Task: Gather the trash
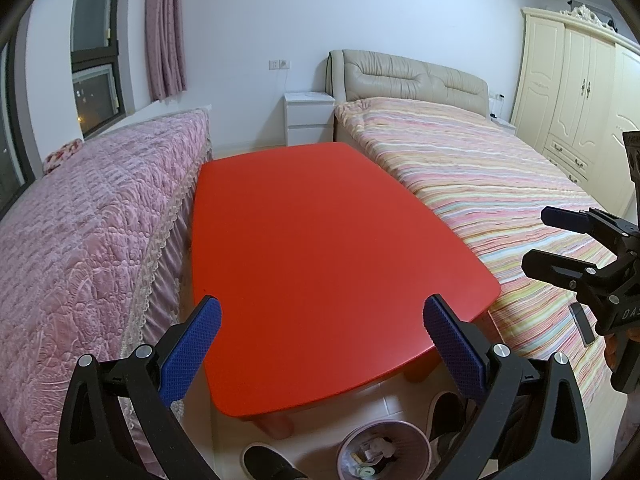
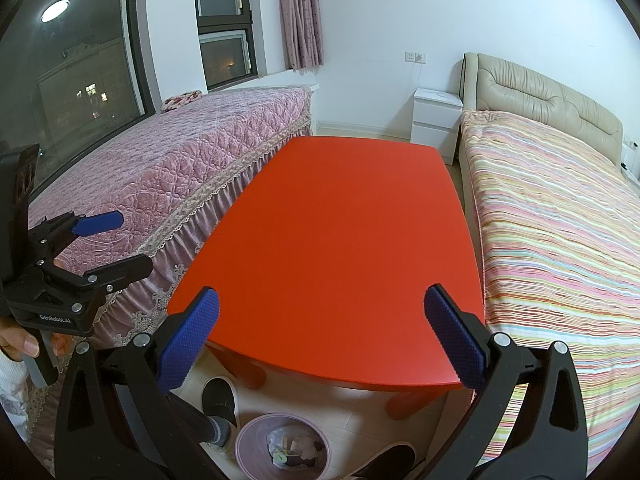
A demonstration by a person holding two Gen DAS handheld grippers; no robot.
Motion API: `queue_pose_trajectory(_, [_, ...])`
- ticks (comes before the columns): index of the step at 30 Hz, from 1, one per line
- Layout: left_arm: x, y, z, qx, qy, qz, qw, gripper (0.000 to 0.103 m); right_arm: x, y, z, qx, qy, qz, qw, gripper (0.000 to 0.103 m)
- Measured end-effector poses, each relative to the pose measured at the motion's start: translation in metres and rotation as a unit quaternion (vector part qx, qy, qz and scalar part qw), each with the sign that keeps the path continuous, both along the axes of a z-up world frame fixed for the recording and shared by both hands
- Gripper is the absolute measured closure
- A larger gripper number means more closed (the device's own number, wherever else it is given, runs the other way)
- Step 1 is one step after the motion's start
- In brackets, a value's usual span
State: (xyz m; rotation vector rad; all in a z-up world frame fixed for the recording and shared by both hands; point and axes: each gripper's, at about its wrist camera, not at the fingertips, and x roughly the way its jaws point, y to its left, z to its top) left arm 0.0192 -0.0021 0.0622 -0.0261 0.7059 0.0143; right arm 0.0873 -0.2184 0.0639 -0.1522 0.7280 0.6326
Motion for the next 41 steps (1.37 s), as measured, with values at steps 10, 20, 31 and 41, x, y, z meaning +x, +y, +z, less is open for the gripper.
queue_pose_trajectory(10, [0.0007,-0.0008,0.0000,0.001,0.000,0.000,1.0000,0.006,0.0001,0.0002,-0.0004,0.000,0.000,0.000,1.000,0.003])
queue_pose_trajectory(20, [0.0010,-0.0010,0.0001,0.001,0.001,0.000,1.0000,0.006,0.0001,0.0000,0.0002,0.000,0.000,0.000,1.000,0.003])
queue_pose_trajectory(31, [0.0012,-0.0002,-0.0022,-0.001,0.002,-0.002,1.0000,0.006,0.0008,-0.0004,0.0001,0.000,0.000,0.000,1.000,0.003])
queue_pose_trajectory(41, [0.0032,-0.0026,-0.0049,0.011,0.000,0.004,0.9999,0.006,0.0010,-0.0007,0.0006,0.000,0.000,0.001,1.000,0.003])
